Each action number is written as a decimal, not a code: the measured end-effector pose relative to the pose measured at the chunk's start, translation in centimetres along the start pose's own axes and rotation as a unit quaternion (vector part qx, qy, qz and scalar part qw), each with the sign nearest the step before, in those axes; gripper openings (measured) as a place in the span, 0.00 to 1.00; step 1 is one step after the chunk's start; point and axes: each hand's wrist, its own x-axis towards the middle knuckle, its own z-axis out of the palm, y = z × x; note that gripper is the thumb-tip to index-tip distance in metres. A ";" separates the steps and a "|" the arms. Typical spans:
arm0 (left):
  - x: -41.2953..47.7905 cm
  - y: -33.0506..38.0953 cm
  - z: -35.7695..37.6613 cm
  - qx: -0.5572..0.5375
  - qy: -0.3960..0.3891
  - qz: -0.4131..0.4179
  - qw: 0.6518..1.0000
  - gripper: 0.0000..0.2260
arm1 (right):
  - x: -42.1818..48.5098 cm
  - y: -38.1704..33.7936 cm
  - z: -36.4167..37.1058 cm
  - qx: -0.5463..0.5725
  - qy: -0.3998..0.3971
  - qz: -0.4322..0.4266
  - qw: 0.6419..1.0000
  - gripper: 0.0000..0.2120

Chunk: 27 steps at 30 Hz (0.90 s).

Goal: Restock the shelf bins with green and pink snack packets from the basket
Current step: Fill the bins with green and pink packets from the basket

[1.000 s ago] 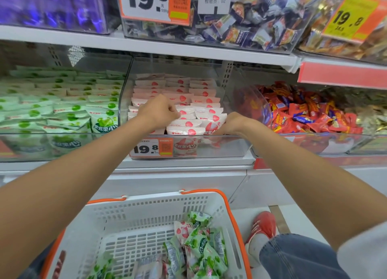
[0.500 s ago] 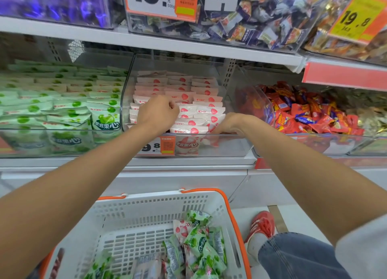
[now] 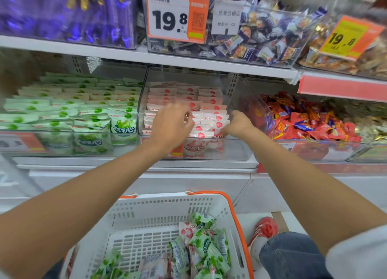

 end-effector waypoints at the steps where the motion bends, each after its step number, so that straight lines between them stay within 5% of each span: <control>1: -1.0 0.6 -0.5 -0.015 -0.012 0.005 1.000 0.07 | -1.1 -0.1 0.2 0.013 0.067 -0.047 0.997 0.23; 5: -6.8 1.0 -0.6 -0.074 -0.093 -0.067 0.991 0.06 | -8.4 -0.7 3.2 0.081 0.193 -0.185 0.960 0.04; 11: -18.9 -6.7 2.4 -0.011 -0.418 -0.216 0.882 0.13 | -15.9 5.6 16.4 0.011 -0.112 -0.098 0.989 0.11; 17: -27.2 -11.7 4.9 0.083 -0.605 -0.181 0.771 0.14 | -21.3 12.0 27.1 -0.145 -0.379 -0.050 0.913 0.09; 19: -29.4 -12.8 5.4 0.112 -0.656 -0.179 0.724 0.03 | -22.1 12.0 29.0 -0.169 -0.419 -0.081 0.888 0.10; 22: -34.2 -14.8 6.0 0.130 -0.706 -0.173 0.674 0.23 | -22.1 11.2 29.7 -0.168 -0.418 -0.096 0.888 0.12; 25: -37.2 -14.9 6.4 0.156 -0.709 -0.166 0.667 0.16 | -20.8 10.5 29.2 -0.144 -0.417 -0.081 0.894 0.14; 27: -36.5 -14.5 6.7 0.135 -0.689 -0.168 0.692 0.08 | -19.7 10.0 28.8 -0.088 -0.427 -0.046 0.899 0.13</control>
